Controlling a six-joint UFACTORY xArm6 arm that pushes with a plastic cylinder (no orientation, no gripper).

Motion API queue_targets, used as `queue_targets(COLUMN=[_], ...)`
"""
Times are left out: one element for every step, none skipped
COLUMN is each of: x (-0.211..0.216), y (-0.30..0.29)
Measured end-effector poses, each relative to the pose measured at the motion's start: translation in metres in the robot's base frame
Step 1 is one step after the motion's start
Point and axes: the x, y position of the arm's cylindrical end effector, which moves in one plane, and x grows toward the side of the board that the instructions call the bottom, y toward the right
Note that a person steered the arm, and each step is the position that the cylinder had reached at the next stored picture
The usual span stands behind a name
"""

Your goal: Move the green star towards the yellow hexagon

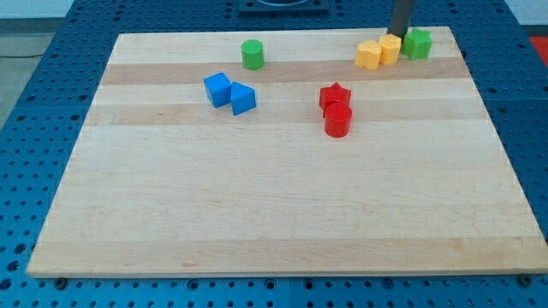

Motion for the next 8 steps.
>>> queue_targets(x=[0.002, -0.002, -0.033, -0.034, -0.034, -0.012, 0.022, 0.032], y=[-0.013, -0.014, 0.003, 0.057, 0.127, 0.157, 0.147, 0.112])
